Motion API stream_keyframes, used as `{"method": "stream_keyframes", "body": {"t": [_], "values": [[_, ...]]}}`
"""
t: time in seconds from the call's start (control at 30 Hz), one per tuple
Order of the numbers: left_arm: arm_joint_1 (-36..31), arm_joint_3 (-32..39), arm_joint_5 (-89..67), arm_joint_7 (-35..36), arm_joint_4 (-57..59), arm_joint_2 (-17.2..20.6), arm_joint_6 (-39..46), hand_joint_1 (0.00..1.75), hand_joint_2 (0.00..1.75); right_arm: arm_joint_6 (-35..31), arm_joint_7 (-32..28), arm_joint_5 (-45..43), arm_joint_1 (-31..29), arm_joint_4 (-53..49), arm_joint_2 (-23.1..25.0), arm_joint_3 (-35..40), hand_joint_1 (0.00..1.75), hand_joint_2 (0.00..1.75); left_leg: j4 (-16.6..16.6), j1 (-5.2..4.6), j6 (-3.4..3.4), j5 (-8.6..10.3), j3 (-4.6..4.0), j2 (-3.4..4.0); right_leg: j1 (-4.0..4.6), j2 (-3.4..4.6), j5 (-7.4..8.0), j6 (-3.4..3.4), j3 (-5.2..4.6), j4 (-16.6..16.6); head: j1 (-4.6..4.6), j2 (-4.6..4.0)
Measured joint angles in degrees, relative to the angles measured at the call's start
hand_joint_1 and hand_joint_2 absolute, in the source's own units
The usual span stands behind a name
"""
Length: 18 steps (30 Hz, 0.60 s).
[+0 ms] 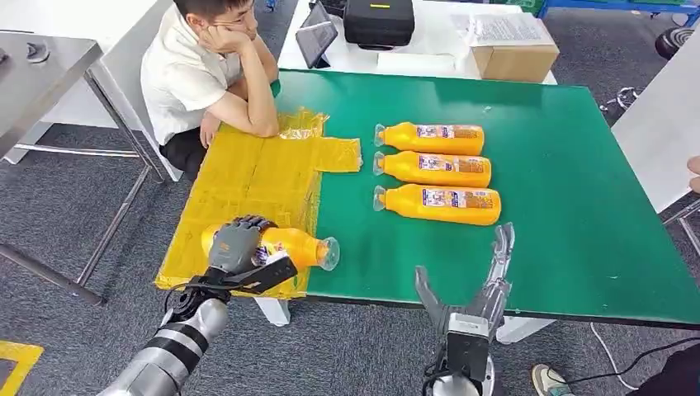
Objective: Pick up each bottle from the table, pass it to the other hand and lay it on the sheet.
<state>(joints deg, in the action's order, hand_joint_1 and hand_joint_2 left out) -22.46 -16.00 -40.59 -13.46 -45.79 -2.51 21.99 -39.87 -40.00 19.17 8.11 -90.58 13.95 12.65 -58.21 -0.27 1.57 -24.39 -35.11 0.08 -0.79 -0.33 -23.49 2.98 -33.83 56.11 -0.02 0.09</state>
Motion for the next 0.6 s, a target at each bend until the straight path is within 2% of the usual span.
{"method": "stream_keyframes", "body": {"t": [0.03, 0.1, 0.2, 0.6], "values": [[-0.14, 0.00, 0.20, -0.13, 0.09, 0.00, -0.53, 0.07, 1.75, 0.00, 0.00, 0.00, 0.00, 0.20, -0.13, 0.15, 0.00, 1.75, 0.00, 0.00, 0.00, 0.01, 0.00, -0.01, 0.00, 0.00, 0.00, 0.00, 0.02, 0.00, 0.00, 0.00], [-0.29, 0.00, 0.44, -0.26, 0.24, 0.00, -0.90, 0.00, 1.75, 0.00, 0.00, 0.00, 0.00, 0.46, -0.33, 0.22, 0.00, 1.75, 0.00, 0.00, -0.01, 0.02, 0.03, -0.01, 0.00, -0.01, 0.00, 0.00, 0.04, 0.00, 0.00, 0.00], [-0.46, 0.00, 0.48, -0.46, 0.59, -0.20, -1.91, 0.00, 1.75, 0.00, 0.00, -0.07, -0.01, 0.85, -0.61, 0.31, 0.00, 1.75, 0.00, 0.00, -0.02, 0.02, 0.03, -0.01, 0.00, 0.00, 0.01, 0.01, 0.05, 0.00, 0.00, 0.00], [-4.87, -0.35, 2.95, -0.76, 4.96, -1.49, -14.69, 0.00, 1.75, 0.00, 0.00, -1.44, -1.10, 2.19, -2.03, 0.07, 0.00, 1.75, 0.00, -0.01, -0.02, 0.01, 0.15, -0.02, 0.00, -0.01, 0.00, 0.01, 0.20, 0.00, 0.00, 0.00]]}}
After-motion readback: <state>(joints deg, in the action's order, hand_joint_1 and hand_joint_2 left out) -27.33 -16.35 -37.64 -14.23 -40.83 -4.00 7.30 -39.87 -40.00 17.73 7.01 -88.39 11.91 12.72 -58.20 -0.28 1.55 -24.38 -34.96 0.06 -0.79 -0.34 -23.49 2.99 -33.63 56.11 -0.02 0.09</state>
